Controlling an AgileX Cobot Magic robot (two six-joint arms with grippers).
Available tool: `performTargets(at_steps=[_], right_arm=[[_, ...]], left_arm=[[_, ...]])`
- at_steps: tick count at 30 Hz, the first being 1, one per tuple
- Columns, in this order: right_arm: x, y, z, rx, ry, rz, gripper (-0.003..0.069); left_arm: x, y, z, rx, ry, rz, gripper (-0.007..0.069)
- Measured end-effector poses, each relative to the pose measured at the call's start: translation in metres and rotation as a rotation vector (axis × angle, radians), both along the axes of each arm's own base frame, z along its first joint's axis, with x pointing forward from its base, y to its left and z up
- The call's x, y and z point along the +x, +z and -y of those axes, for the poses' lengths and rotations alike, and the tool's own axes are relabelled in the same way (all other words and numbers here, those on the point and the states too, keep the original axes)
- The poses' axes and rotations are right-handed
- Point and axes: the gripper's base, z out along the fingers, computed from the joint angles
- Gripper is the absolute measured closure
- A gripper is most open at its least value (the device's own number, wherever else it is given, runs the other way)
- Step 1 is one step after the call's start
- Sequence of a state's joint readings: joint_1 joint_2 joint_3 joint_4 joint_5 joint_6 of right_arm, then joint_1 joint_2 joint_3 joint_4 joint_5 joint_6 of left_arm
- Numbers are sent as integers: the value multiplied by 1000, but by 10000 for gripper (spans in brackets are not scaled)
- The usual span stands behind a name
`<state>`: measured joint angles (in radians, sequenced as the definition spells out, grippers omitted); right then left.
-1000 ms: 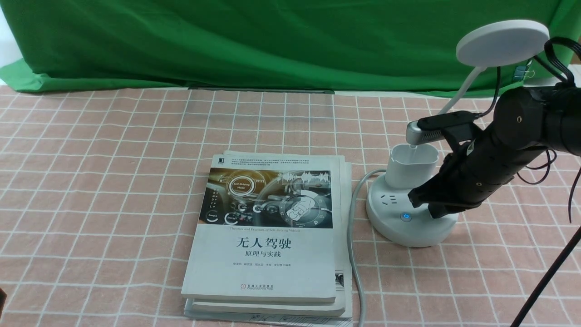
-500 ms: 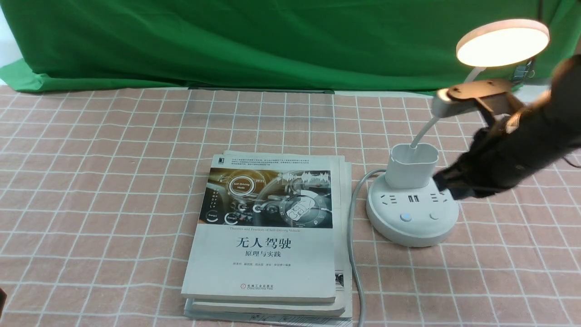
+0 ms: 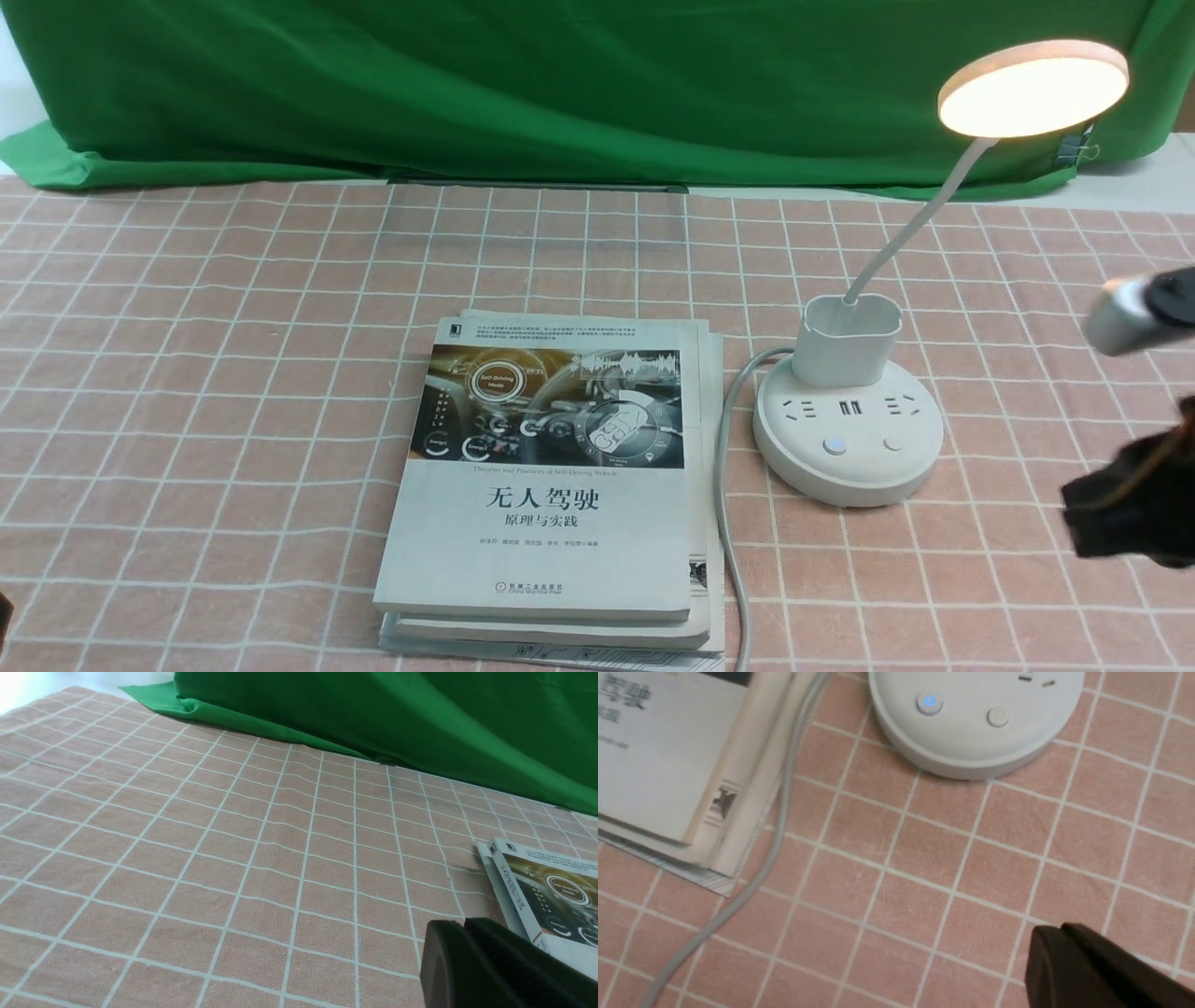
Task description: Turn on the table lamp on the pink coffee tablecloth with your hand.
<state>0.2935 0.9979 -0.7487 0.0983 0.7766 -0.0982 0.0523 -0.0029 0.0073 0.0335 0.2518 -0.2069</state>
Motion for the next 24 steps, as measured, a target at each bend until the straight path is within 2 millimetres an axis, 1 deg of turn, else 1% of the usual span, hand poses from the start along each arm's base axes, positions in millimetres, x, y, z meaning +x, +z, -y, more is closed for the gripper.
performTargets(at_steps=[5,8,12,15,17,19,20,21,24], right_arm=[[-23,21,7,40,-3,121,624],[-32,31,10,62,-5,195,622],[-39,43,13,79,-7,302,616],[-41,48,14,92,-10,358,613],[-42,53,16,89,-3,443,627],[-45,51,21,33,23,502,632],[-46,52,21,35,18,510,632],[-51,43,28,-6,12,547,634],[-66,23,39,-21,-55,594,633]], left_arm=[[0,0,0,0,0,0,606],[0,0,0,0,0,1,606],[0,0,0,-1,0,1,606],[0,0,0,-1,0,1,606],[0,0,0,-1,0,1,606],[0,0,0,0,0,1,606],[0,0,0,0,0,1,606],[0,0,0,0,0,1,606],[0,0,0,0,0,1,606]])
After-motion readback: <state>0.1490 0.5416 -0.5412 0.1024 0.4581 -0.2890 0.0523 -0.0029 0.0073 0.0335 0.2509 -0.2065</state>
